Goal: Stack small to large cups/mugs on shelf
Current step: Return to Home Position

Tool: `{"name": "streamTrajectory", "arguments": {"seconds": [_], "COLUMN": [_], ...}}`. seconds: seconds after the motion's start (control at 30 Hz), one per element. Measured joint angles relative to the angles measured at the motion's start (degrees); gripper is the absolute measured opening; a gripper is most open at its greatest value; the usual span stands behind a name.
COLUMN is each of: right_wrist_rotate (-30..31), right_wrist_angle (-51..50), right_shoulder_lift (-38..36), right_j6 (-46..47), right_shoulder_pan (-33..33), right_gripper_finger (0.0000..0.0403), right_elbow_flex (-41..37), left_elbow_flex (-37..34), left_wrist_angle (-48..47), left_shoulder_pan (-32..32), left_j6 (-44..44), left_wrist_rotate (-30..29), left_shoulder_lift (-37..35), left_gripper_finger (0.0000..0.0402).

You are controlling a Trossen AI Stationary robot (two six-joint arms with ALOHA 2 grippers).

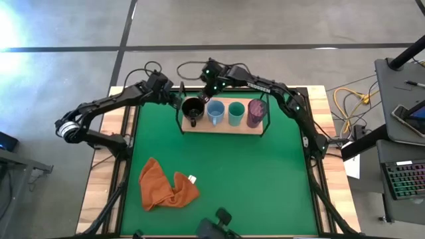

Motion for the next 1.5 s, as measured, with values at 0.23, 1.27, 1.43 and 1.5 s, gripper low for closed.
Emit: {"name": "streamTrajectory", "arguments": {"seconds": [0.23,1.27,1.43,1.5], "right_wrist_rotate": [0.08,49.73,48.47,42.92], "right_wrist_angle": [3.37,-17.40,21.95,36.85], "right_shoulder_lift": [-6.46,-62.11,-76.63,-82.30], "right_j6": [-1.38,32.74,18.82,14.01], "right_shoulder_pan": [-1.33,46.61,49.94,49.34], "right_gripper_finger": [0.0009,0.0009,0.0009,0.0009], "right_elbow_flex": [0.00,-36.38,-59.09,-68.88], "left_elbow_flex": [0.69,-36.56,-42.67,-43.54], "left_wrist_angle": [-0.52,49.51,48.07,47.60], "left_shoulder_pan": [0.03,-23.32,-24.15,-24.15], "left_j6": [0.56,-24.78,-24.59,-23.84], "left_wrist_rotate": [1.49,6.56,4.37,4.88], "left_shoulder_lift": [-8.29,-56.76,-61.03,-63.40], "left_gripper_finger": [0.0011,0.0011,0.0011,0.0011]}}
